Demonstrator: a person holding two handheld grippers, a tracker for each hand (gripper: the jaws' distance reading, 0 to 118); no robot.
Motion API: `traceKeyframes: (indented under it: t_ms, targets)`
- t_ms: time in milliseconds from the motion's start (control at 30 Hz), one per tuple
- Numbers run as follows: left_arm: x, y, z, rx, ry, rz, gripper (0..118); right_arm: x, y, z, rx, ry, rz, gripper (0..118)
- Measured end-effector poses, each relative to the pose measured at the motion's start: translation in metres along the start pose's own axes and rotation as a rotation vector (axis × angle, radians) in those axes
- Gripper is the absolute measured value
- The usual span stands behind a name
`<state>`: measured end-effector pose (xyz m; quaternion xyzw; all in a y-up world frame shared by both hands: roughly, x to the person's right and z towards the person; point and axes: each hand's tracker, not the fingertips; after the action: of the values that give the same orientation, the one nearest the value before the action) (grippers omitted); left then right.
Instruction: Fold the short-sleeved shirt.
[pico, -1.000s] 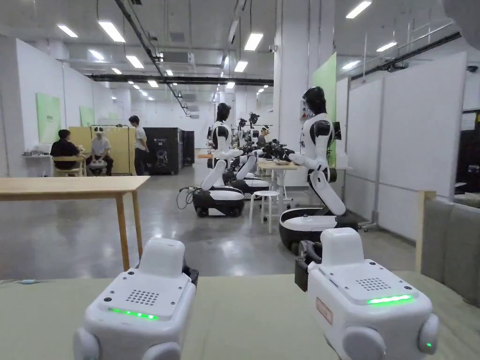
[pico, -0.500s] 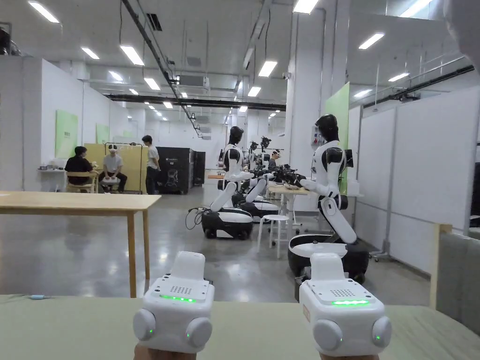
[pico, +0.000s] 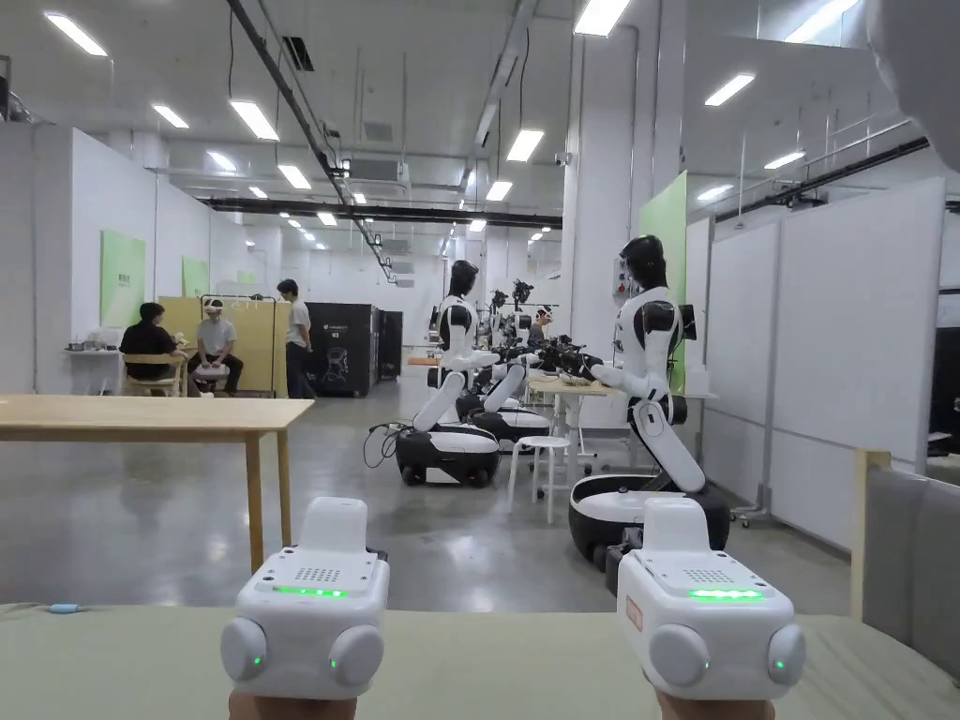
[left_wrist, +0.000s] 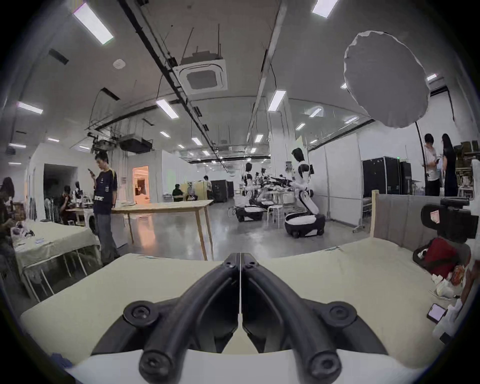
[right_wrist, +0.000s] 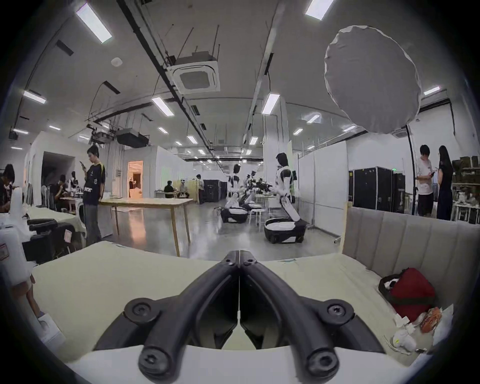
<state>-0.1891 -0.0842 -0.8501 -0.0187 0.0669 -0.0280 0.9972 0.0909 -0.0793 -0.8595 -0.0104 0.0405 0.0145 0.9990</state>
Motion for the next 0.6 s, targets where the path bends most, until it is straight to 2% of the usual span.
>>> traceKeyframes:
  t_ms: [33,67,100,133,167,200,233,267,300,433,600]
  targets:
    - [0.000,0.000,0.000,-0.001,0.004,0.000,2,-0.002,0.000,0.001,0.000,0.003,0.004,3]
    - [0.000,0.000,0.000,-0.004,0.007,0.000,9,-0.003,0.000,0.001,-0.002,0.012,0.009,10]
    - [-0.001,-0.002,-0.003,-0.010,0.007,-0.003,25,-0.004,0.000,0.000,-0.009,0.030,0.013,28]
    - [-0.001,-0.002,-0.005,-0.022,0.004,-0.001,48,-0.004,0.000,0.000,-0.016,0.040,0.014,53]
    - [-0.003,-0.003,-0.007,-0.041,-0.006,0.004,82,-0.005,-0.001,-0.001,-0.019,0.035,0.012,88]
    - [-0.004,-0.004,-0.010,-0.067,-0.017,0.017,118,-0.006,-0.002,-0.003,-0.029,0.031,0.011,118]
    - [-0.006,-0.007,-0.012,-0.078,-0.026,0.032,118,-0.006,-0.003,-0.004,-0.034,0.028,0.009,118]
    - [-0.007,-0.015,-0.007,-0.099,-0.004,0.063,118,-0.006,-0.005,0.005,0.044,0.026,0.003,118]
    - [-0.005,-0.013,-0.007,-0.041,0.002,0.036,118,-0.004,-0.006,0.002,0.007,0.016,0.016,118]
    - [-0.009,-0.015,-0.011,-0.076,0.036,0.026,118,-0.006,0.003,0.006,-0.016,0.014,0.021,118]
    - [-0.016,-0.011,-0.004,-0.044,0.047,0.037,118,0.000,0.014,0.017,0.034,0.089,-0.115,118]
